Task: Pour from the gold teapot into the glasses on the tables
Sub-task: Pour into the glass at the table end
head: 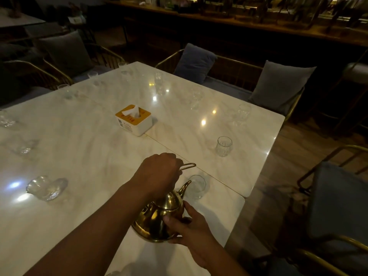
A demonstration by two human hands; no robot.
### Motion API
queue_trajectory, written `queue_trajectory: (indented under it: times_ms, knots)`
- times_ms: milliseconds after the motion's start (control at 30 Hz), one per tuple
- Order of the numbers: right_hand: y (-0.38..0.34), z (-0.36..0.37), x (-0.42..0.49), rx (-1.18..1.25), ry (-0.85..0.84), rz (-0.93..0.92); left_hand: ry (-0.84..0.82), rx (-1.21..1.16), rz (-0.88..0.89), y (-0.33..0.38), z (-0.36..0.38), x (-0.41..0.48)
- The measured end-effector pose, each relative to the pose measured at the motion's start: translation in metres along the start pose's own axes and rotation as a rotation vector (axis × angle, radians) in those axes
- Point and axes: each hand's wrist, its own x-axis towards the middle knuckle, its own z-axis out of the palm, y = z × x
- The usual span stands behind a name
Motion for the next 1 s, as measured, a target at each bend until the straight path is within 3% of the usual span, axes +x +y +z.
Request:
queue_trajectory:
  times_ms: [1000]
  knots:
    - [-0.007,-0.016,0.007,-0.134,0.0,-0.011,-0.067,-0.042,-0.135,0.008,-0.002,-0.008]
